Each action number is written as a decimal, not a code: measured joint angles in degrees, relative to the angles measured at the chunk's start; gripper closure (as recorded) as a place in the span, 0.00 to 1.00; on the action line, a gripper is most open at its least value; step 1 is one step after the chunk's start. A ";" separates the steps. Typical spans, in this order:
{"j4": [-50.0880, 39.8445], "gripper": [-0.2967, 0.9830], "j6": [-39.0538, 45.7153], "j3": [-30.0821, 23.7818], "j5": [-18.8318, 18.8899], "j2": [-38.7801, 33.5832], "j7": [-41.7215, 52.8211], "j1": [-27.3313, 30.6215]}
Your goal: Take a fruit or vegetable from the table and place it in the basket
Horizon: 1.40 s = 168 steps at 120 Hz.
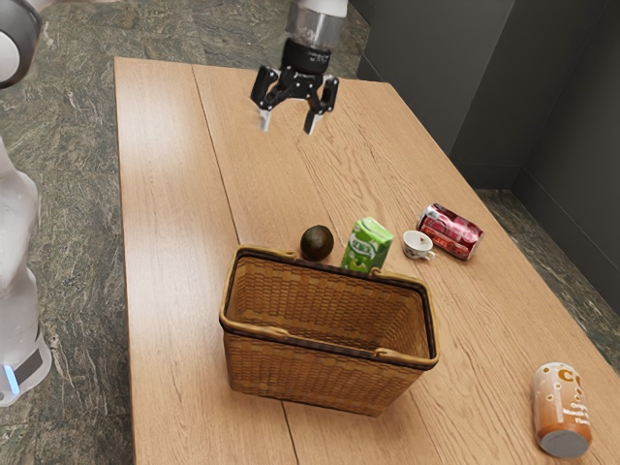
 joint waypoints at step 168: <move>-20.77 0.23 32.51 -6.80 -5.52 3.19 29.81 6.24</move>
